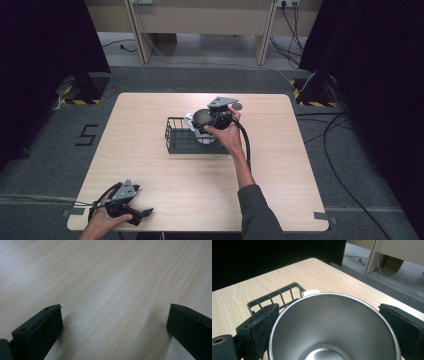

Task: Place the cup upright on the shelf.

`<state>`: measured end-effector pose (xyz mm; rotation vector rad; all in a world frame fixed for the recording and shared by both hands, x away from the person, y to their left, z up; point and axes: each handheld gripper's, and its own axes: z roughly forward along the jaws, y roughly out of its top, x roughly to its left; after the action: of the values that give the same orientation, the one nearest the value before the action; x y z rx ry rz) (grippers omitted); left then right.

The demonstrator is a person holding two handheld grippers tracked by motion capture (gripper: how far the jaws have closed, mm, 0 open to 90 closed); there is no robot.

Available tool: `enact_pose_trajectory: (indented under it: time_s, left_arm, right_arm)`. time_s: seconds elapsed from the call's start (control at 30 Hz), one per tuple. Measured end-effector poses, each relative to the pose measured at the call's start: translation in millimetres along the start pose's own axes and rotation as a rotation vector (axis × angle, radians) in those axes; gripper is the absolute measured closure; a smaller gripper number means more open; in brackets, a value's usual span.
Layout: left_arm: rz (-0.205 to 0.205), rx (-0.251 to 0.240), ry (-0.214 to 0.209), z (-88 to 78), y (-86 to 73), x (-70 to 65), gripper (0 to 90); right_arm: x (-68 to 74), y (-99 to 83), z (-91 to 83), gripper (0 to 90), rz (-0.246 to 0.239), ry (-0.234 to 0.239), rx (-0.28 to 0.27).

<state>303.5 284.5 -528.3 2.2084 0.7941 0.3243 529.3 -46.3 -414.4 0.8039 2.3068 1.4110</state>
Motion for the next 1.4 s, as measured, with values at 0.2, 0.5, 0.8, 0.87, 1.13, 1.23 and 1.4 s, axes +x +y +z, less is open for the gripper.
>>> enact_pose_trajectory:
  time_s: [0.2,0.5,0.8,0.87,1.13,1.23,1.4]
  left_arm:
    - [0.000,0.000,0.000,0.0,0.0,0.0,0.0]
    - [0.000,0.000,0.000,0.0,0.0,0.0,0.0]
    - [0.001,0.001,0.000,-0.1,0.0,0.1,0.0]
    - [0.001,0.001,0.000,-0.1,0.0,0.1,0.0]
    - [0.000,-0.001,0.001,0.1,0.0,0.0,0.0]
    - [0.001,0.000,0.001,0.1,0.0,0.0,0.0]
    - [0.000,-0.001,0.001,0.1,0.0,0.0,0.0]
  right_arm:
    - [-0.7,-3.7,-1.9,5.7,0.008,-0.004,-0.008]
    - [3.4,-2.0,-3.2,5.6,-0.013,-0.030,-0.002]
    - [7.0,-1.6,-5.3,5.6,-0.036,-0.060,-0.009]
    - [7.8,-1.2,-5.5,5.5,-0.042,-0.068,-0.010]
    - [12.4,7.9,-15.8,14.5,-0.046,-0.055,-0.091]
    - [14.7,14.8,-20.3,14.9,-0.050,-0.066,-0.085]
    - [16.4,17.8,-25.6,15.6,-0.038,-0.065,-0.082]
